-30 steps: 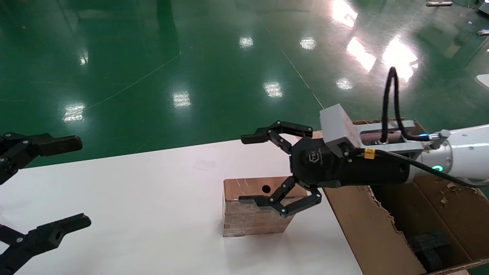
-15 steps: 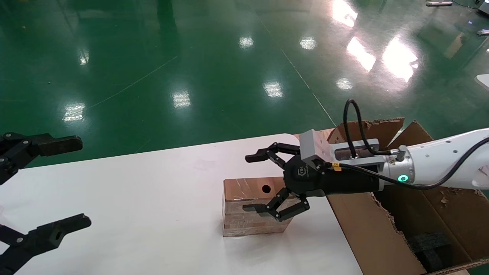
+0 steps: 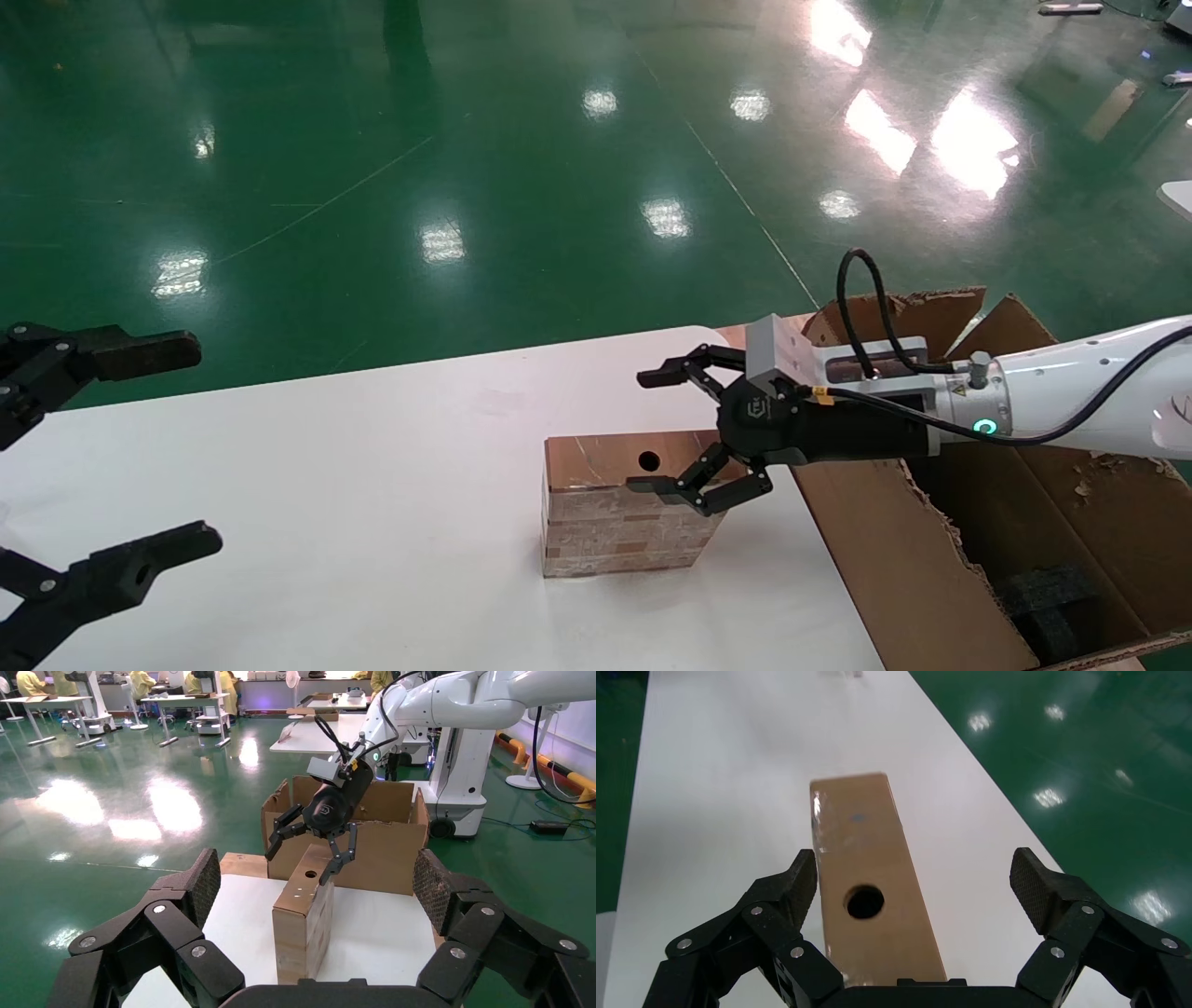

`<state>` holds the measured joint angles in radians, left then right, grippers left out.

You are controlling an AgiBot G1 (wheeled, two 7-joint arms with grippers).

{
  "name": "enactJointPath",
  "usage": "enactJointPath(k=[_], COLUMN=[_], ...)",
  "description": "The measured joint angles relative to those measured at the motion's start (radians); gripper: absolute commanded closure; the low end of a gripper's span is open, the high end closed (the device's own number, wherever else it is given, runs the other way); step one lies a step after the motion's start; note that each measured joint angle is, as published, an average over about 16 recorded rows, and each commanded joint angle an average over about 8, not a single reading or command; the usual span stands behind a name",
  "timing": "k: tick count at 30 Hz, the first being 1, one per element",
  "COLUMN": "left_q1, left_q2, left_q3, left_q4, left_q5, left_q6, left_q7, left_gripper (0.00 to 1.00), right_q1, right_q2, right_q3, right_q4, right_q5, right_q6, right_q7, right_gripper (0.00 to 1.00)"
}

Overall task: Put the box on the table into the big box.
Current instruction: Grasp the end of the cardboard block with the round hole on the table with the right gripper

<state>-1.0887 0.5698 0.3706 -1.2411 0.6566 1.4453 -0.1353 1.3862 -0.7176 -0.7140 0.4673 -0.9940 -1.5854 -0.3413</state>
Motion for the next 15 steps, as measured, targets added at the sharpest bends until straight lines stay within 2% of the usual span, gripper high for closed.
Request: enactJointPath(k=[15], left_q1=[0.0], left_q2=[0.0], left_q3=[0.0], left_q4=[0.0], left_q5=[0.0], left_q6=[0.0], left_q7=[0.0], left_gripper=[0.0], right_q1=[0.004], right_q2=[0.007], right_q3=[-0.093], right_q4=[-0.025], right_q5=[0.048], right_q6=[-0.005], right_q7=[-0.021], right_gripper=[0.0])
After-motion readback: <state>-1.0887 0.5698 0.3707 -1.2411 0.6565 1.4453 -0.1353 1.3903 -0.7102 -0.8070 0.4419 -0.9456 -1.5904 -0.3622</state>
